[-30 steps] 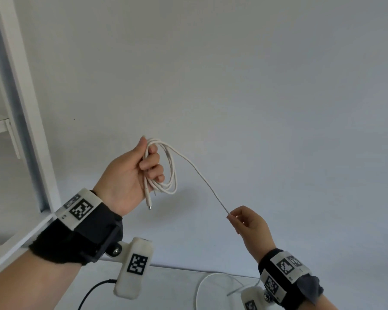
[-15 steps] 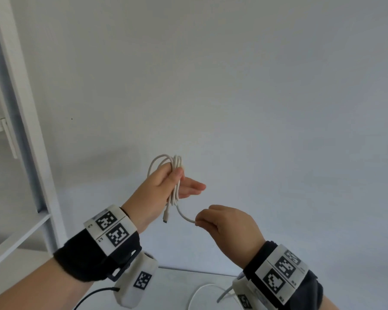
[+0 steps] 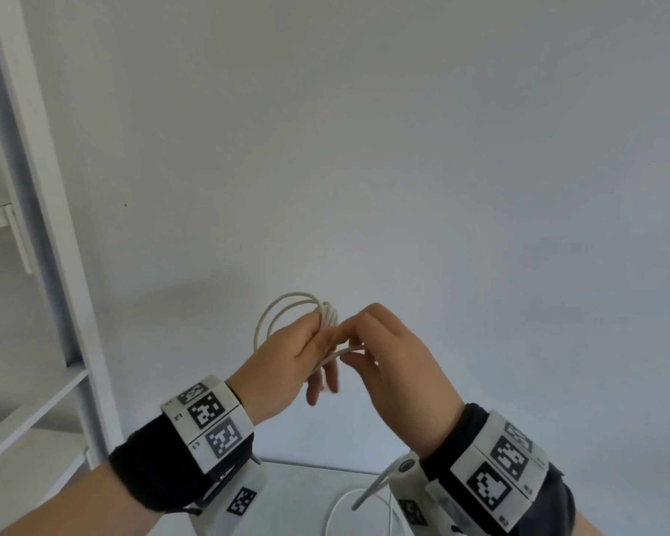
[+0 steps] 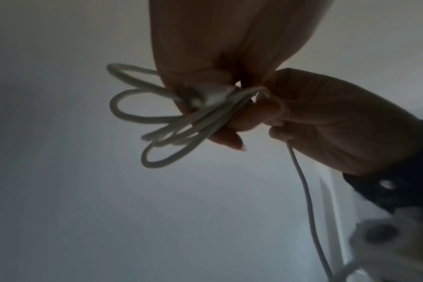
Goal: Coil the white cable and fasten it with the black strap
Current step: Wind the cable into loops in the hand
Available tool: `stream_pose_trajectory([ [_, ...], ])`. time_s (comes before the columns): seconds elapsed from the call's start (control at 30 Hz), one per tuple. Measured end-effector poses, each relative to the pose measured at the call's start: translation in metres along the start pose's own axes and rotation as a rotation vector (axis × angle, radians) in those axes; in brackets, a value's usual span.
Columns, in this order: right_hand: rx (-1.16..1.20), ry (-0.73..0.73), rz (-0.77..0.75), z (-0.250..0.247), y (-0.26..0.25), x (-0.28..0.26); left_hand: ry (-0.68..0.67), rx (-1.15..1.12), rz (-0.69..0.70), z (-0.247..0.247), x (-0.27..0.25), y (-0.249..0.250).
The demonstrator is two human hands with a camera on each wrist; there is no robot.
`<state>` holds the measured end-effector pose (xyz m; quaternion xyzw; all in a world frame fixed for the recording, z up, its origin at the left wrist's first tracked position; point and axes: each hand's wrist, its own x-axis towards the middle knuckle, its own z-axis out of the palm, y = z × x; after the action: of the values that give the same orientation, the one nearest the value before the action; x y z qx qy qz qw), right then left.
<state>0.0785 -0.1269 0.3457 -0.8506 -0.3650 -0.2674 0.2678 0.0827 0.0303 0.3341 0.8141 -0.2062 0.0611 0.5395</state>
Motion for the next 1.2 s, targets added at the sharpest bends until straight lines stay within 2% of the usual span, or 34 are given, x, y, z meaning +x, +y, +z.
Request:
stream_pose_trajectory([
  [0.13,-0.005,-0.009,0.125,-0.014,0.008,0.006,-0.026,-0.192,-0.071,0.003,-0.005,-0.001],
  [0.27,0.007,-0.034,0.149,-0.018,0.02,0.008,-0.055,-0.284,-0.128,0.005,-0.01,0.001],
  [0.5,0.227,0.044,0.287,-0.014,0.037,0.011,-0.235,-0.51,-0.166,-0.001,-0.012,0.009],
  [0.67,0.394,0.052,0.362,-0.007,0.057,0.008,-0.292,-0.756,-0.19,-0.011,-0.011,0.01],
  [0.8,0.619,-0.035,0.434,0.002,0.068,0.001,-0.358,-1.0,-0.209,-0.02,-0.008,0.009],
  [0.9,0.68,-0.073,0.49,0.011,0.076,-0.009,-0.485,-1.255,-0.135,-0.033,-0.003,0.009],
  [1.03,0.769,-0.147,0.538,0.021,0.077,-0.02,-0.478,-1.349,-0.064,-0.047,0.004,0.01],
  [1.1,0.741,-0.229,0.489,0.024,0.075,-0.023,-0.512,-1.412,-0.032,-0.049,0.007,0.008],
  [1.2,0.569,-0.375,0.449,0.031,0.077,-0.03,-0.523,-1.486,0.024,-0.059,0.013,0.008],
])
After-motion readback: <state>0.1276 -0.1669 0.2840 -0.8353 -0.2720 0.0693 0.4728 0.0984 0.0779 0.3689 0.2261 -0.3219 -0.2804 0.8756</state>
